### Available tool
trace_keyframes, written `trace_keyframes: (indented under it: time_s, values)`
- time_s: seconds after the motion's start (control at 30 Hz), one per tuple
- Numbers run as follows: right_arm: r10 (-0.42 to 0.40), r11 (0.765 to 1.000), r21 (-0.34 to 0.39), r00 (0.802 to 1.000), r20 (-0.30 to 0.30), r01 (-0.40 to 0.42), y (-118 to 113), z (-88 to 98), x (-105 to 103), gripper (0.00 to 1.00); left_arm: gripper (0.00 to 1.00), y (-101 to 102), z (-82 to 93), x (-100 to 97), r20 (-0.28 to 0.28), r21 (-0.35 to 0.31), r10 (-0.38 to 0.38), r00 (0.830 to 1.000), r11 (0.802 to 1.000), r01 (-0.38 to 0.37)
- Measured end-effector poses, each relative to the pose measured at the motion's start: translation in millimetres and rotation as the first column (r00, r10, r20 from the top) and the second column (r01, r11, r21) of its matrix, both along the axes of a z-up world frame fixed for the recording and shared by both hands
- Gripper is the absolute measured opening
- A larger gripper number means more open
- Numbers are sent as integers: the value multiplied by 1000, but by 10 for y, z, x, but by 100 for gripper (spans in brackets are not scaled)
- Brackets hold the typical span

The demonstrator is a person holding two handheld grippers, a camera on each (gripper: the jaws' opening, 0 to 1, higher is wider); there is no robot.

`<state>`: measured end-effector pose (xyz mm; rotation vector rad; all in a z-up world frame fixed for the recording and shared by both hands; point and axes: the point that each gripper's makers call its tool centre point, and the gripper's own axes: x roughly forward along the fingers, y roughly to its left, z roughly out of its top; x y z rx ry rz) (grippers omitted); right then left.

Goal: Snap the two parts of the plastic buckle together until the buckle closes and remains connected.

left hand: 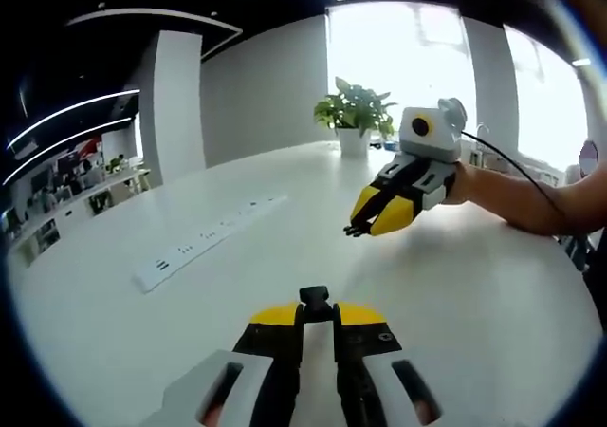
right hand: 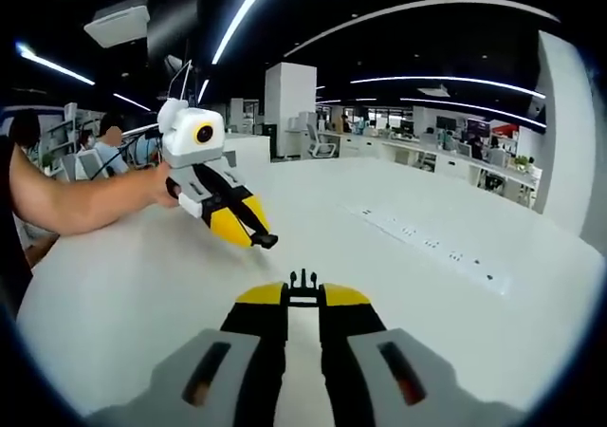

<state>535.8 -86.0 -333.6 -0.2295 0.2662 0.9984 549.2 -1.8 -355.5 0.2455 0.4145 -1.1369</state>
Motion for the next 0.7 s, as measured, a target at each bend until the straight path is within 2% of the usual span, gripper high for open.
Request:
trace_keyframes:
  time_s: [0.3, 0.7]
  values:
    - [20, 1000, -1, 1000, -2, -20, 35, 5, -103, 11, 10, -22, 12, -75, -11, -3, -36, 999, 999, 36]
    - [27, 1000, 0, 1000, 11, -27, 90, 54, -159, 11, 10, 19, 36, -157, -22, -3, -36, 999, 999, 36]
